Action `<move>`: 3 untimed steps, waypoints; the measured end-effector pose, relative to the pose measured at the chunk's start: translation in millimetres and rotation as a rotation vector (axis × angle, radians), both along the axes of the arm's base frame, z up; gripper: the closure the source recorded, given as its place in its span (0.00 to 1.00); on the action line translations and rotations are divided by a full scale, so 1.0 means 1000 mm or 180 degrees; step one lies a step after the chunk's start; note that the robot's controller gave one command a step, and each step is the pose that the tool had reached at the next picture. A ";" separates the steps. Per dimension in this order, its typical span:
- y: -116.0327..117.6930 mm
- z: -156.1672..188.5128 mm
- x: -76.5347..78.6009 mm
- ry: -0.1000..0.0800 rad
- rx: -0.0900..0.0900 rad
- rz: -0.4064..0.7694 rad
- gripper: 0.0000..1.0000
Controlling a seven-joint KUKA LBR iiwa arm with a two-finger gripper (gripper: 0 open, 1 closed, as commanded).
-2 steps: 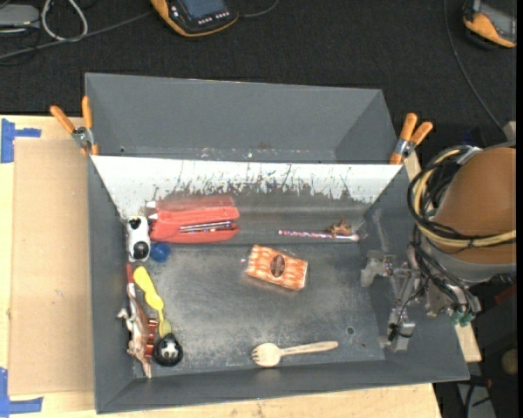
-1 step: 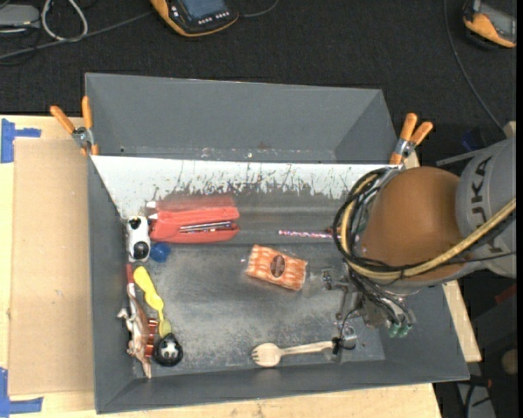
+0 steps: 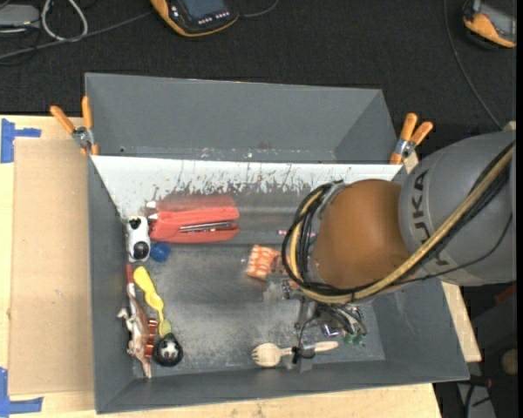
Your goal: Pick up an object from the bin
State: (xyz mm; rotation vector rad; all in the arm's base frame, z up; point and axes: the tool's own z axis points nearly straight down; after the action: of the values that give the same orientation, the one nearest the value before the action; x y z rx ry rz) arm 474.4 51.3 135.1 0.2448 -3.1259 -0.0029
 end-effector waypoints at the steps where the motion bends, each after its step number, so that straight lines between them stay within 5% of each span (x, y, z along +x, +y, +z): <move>1: -0.019 0.005 0.000 -0.0003 0.0006 0.0704 0.00; 2: -0.048 -0.067 0.015 -0.0011 0.0012 0.0599 0.00; 3: -0.049 -0.066 0.006 -0.0022 0.0008 0.0736 1.00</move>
Offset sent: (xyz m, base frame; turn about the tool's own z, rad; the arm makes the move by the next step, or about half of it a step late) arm 0.0150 -0.0495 -0.0651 -0.1888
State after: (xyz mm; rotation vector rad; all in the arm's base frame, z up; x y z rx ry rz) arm 480.0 2.0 69.1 0.6051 -3.0834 -0.0049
